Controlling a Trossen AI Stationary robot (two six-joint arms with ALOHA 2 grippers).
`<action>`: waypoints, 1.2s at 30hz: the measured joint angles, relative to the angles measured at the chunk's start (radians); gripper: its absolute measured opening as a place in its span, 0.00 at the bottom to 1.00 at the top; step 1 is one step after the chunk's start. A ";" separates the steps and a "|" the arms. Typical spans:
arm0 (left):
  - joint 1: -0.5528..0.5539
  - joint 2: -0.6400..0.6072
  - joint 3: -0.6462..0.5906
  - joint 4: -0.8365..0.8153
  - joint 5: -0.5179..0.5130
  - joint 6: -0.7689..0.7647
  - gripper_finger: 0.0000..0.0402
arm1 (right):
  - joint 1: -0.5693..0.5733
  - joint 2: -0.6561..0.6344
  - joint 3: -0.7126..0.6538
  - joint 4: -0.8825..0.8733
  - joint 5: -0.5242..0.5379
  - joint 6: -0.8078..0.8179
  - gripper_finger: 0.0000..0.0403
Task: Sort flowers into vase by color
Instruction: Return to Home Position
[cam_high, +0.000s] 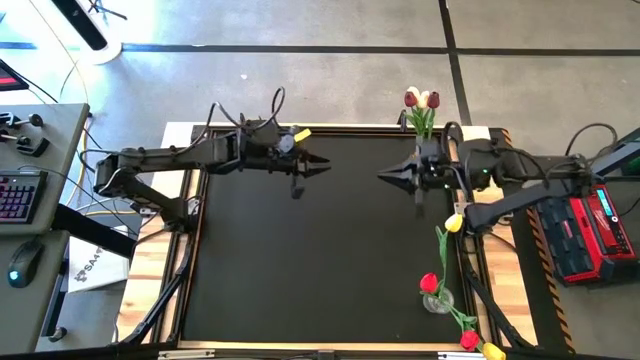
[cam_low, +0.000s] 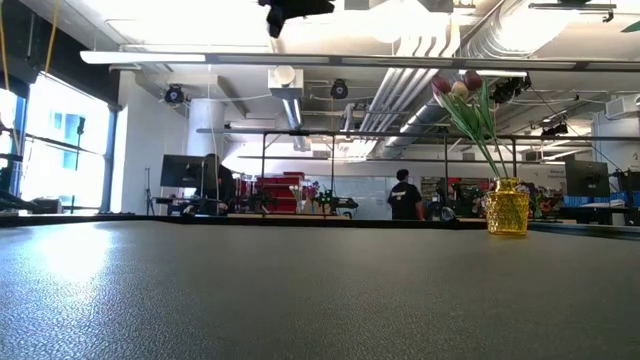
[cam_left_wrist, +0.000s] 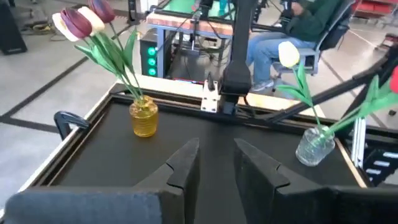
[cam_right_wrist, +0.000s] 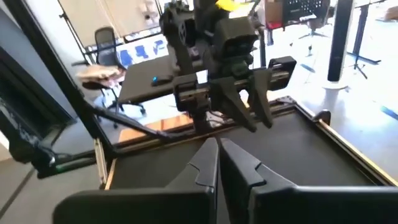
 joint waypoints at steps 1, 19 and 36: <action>0.006 -0.014 -0.018 0.010 0.008 0.010 0.20 | -0.017 -0.001 -0.011 0.021 -0.019 0.000 0.01; 0.103 -0.313 -0.352 0.159 0.154 -0.002 0.04 | -0.146 -0.053 -0.350 0.293 0.090 0.183 0.00; 0.100 -0.335 -0.396 0.188 0.239 0.233 0.00 | -0.223 -0.144 -0.386 0.429 -0.108 -0.148 0.00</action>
